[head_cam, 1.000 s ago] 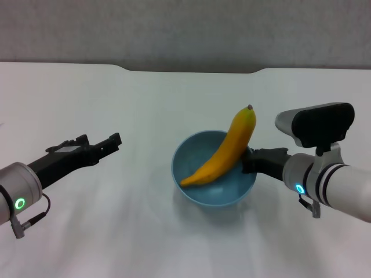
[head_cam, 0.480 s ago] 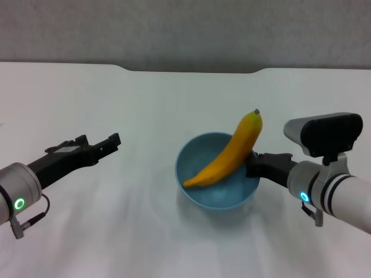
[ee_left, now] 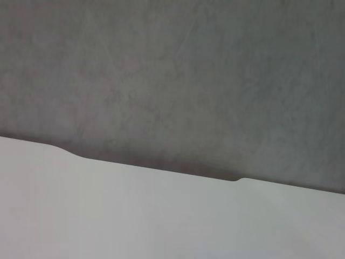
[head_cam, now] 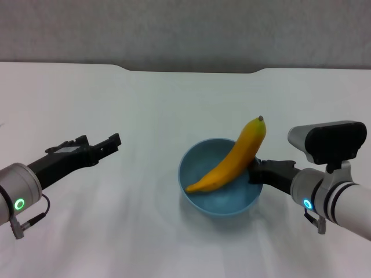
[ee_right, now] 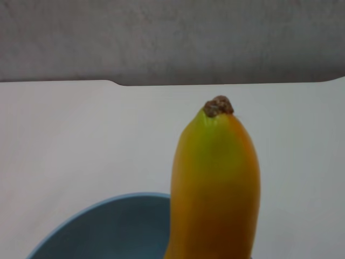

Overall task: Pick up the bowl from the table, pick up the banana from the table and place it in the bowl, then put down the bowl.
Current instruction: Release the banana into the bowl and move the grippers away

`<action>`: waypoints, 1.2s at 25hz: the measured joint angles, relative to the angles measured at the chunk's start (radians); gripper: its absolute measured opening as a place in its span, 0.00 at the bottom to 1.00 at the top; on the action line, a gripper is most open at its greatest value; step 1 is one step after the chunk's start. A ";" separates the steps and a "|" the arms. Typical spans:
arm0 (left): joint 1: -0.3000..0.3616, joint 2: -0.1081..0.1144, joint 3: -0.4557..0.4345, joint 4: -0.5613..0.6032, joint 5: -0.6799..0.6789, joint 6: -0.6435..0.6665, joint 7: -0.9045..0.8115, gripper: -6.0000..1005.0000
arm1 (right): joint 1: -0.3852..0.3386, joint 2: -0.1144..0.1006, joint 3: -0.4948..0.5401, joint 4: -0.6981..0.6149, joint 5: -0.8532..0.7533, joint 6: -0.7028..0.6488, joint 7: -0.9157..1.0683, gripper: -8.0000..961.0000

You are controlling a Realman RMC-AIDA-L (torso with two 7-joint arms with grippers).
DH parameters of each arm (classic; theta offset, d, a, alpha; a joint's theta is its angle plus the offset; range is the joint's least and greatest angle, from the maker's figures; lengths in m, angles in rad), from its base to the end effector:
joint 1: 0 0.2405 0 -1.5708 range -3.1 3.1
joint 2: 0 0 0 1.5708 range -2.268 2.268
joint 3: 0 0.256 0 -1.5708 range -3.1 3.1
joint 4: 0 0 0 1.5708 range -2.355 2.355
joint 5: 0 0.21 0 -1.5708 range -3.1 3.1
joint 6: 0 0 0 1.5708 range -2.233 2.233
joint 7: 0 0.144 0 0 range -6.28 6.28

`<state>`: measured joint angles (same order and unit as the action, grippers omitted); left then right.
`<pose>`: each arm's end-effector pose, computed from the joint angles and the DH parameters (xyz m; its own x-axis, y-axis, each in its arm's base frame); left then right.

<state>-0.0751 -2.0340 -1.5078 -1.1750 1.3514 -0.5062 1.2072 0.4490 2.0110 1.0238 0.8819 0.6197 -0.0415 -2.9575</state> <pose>-0.2689 0.3320 -0.0041 0.4627 0.4823 0.7438 0.8828 -0.3278 -0.3366 0.2406 0.3700 -0.0958 0.6109 -0.5687 -0.5507 -0.7842 -0.3392 -0.5196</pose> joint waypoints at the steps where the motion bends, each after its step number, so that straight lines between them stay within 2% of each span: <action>1: 0.000 0.000 0.000 0.000 0.000 0.000 0.000 0.89 | -0.002 0.000 0.000 0.000 0.000 0.001 0.000 0.06; 16: 0.005 0.000 0.000 0.000 -0.002 0.001 0.000 0.89 | -0.017 0.000 -0.001 -0.005 0.002 0.028 0.007 0.07; 30: 0.007 0.000 0.000 0.000 -0.003 0.000 0.000 0.89 | -0.022 0.000 -0.009 0.012 -0.008 0.028 0.014 0.21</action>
<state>-0.0680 -2.0340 -1.5078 -1.1750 1.3483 -0.5062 1.2072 0.4267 2.0108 1.0150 0.8940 0.6117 -0.0130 -2.9438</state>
